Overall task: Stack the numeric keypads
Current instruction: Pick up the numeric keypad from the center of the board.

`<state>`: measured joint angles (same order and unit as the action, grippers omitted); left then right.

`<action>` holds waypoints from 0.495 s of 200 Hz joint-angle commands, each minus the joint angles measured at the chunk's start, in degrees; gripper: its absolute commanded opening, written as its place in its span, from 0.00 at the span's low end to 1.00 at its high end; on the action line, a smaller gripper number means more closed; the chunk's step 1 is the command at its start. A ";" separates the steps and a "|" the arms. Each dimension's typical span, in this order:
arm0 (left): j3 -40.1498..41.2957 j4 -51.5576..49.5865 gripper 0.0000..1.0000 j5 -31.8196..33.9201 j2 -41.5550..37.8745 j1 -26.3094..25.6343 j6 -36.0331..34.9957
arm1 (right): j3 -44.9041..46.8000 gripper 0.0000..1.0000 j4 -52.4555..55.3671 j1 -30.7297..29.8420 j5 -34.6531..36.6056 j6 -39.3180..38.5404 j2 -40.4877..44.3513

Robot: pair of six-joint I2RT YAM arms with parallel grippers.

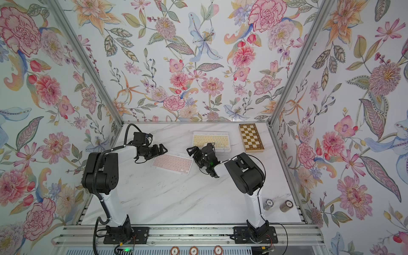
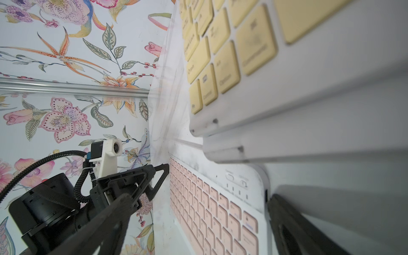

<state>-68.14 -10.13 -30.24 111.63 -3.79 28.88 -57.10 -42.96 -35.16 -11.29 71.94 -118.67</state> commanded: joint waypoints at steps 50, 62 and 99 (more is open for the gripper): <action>3.91 -11.04 0.99 -1.31 4.71 -1.39 1.26 | -0.46 0.99 3.37 0.18 1.72 -1.43 -3.71; 3.92 -10.96 0.99 -1.40 4.72 -1.35 1.27 | -0.29 0.99 2.35 0.00 1.63 -1.20 -3.96; 3.82 -11.05 0.99 -1.44 4.76 -1.32 1.27 | -0.01 0.99 -1.10 -0.17 0.90 -1.51 -4.42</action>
<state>-68.14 -10.13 -30.24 111.63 -3.79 28.88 -57.76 -45.52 -35.16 -10.85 71.33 -120.09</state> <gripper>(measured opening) 0.993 0.992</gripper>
